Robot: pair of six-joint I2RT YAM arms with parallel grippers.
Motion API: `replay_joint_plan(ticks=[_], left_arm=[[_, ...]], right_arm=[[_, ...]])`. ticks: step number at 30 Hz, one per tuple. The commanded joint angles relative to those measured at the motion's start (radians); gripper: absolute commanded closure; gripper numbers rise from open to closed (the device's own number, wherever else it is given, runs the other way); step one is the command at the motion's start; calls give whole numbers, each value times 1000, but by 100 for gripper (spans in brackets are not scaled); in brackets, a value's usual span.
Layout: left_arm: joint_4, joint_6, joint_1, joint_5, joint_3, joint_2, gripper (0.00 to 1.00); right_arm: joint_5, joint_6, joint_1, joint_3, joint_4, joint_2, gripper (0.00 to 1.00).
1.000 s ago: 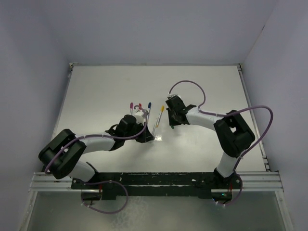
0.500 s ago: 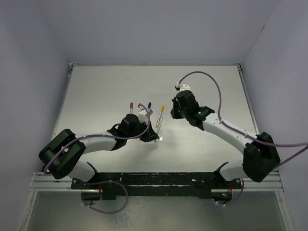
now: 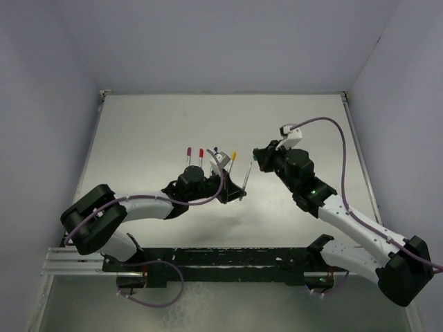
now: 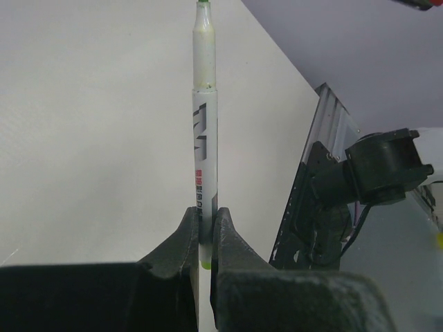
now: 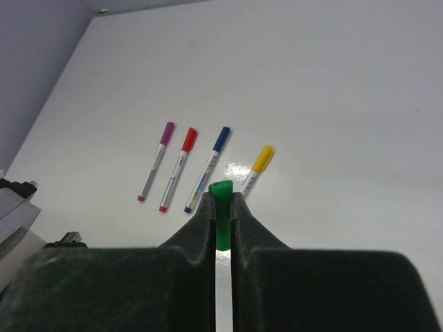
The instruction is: Insert the pens into the pen caps
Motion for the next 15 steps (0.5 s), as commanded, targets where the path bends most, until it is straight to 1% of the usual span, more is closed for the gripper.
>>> replay_joint_plan(ticks=[1, 7, 15], left_arm=[[161, -46, -4, 28, 35, 35, 100], [187, -67, -6, 23, 37, 53, 100], [181, -67, -12, 24, 43, 59, 100]], right_arm=[[14, 22, 6, -75, 204, -75, 100], [18, 52, 6, -131, 260, -114, 100], [11, 95, 6, -182, 346, -105, 100]])
